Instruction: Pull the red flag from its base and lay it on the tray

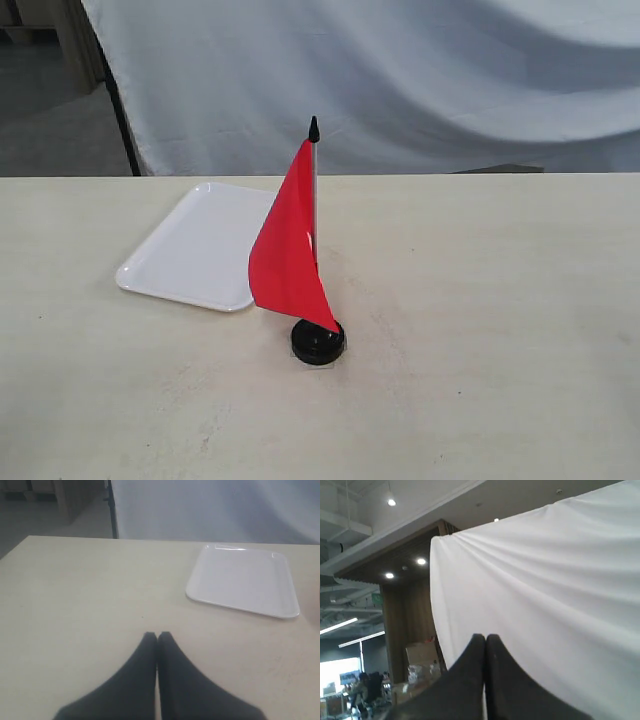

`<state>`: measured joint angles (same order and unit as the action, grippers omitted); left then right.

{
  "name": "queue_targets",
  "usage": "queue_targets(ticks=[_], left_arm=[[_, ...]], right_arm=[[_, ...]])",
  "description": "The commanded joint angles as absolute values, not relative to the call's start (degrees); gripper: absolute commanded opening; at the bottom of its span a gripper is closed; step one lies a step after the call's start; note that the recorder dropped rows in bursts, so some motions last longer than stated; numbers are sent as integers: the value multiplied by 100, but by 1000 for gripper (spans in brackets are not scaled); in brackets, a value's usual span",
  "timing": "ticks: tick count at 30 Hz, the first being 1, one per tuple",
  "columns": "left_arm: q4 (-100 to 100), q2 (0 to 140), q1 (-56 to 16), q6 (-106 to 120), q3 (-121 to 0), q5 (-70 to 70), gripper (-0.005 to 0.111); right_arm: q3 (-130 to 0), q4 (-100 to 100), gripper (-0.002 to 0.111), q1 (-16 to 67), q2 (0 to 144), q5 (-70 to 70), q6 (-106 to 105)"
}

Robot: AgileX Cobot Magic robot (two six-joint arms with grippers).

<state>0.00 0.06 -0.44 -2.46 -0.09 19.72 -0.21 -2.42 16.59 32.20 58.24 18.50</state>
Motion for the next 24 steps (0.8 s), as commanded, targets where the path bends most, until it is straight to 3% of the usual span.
queue_targets(ticks=[1, 9, 13, 17, 24], left_arm=[[0, 0, -96, -238, 0, 1958, 0], [0, 0, -96, -238, 0, 1958, 0], [0, 0, -96, -238, 0, 1958, 0], [0, 0, -96, -238, 0, 1958, 0], [0, 0, -96, -238, 0, 1958, 0]], right_arm=[[-169, -326, -1, 1678, 4757, 6309, 1360], [-1363, -1468, -1, 1678, 8604, 6533, 917], [-2052, -3052, -1, 1480, 10507, 6996, 904], [-2745, -4717, -1, 918, 11187, 6996, 1576], [-3081, -4788, -1, 1000, 11781, 6996, 1579]])
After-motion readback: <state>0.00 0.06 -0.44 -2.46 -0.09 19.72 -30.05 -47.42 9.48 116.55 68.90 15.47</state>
